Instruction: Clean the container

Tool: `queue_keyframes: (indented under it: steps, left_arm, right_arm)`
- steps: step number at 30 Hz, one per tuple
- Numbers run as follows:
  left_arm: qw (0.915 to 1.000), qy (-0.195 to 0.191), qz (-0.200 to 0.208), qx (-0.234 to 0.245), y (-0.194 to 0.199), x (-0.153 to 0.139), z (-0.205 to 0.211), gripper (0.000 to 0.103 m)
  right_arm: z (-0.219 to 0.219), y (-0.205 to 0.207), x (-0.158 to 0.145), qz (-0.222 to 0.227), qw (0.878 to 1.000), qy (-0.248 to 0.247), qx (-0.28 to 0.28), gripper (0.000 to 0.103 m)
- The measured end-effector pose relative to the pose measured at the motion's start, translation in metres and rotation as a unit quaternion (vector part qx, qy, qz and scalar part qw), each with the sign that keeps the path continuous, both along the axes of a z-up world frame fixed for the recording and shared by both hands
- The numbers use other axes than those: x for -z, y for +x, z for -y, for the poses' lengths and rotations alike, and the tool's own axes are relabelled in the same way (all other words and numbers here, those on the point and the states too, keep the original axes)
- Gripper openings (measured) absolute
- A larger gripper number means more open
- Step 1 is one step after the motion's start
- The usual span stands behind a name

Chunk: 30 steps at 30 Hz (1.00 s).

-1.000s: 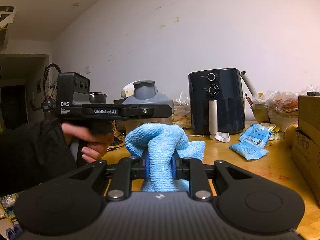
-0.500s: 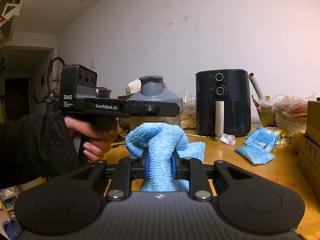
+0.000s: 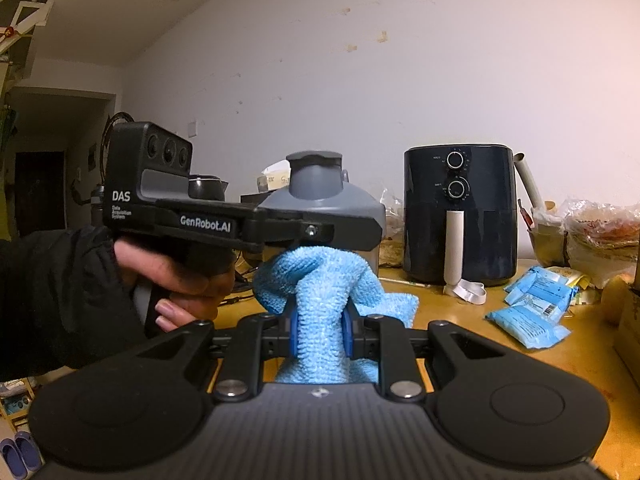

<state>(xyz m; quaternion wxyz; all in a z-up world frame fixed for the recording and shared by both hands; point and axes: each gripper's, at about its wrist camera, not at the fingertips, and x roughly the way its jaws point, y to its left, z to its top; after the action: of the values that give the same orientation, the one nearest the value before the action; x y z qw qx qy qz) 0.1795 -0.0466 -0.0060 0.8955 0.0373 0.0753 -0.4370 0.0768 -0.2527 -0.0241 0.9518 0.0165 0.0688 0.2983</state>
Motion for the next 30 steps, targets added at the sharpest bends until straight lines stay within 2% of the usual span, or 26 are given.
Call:
queue_keyframes:
  steps: [3,12,16,24,30]
  left_arm:
    - [1.0000,0.000,0.000,0.000,0.001,-0.001,-0.003,0.095]
    - [1.0000,-0.001,0.002,0.000,0.002,0.000,-0.004,0.095]
    - [1.0000,-0.002,0.003,0.001,0.003,-0.001,-0.004,0.095]
    - [1.0000,-0.004,0.002,0.003,0.006,-0.002,-0.006,0.095]
    - [1.0000,-0.005,0.002,0.003,0.009,-0.002,-0.006,0.095]
  right_arm:
    - [0.000,0.002,-0.001,0.003,1.000,-0.001,0.004,0.024]
    - [-0.001,0.002,-0.006,0.005,1.000,0.005,0.009,0.025]
    - [-0.001,0.001,-0.012,0.011,1.000,0.011,0.008,0.020]
    - [-0.003,0.001,-0.014,0.012,1.000,0.002,0.008,0.020]
    - [-0.004,0.003,-0.016,0.005,1.000,-0.013,0.008,0.015]
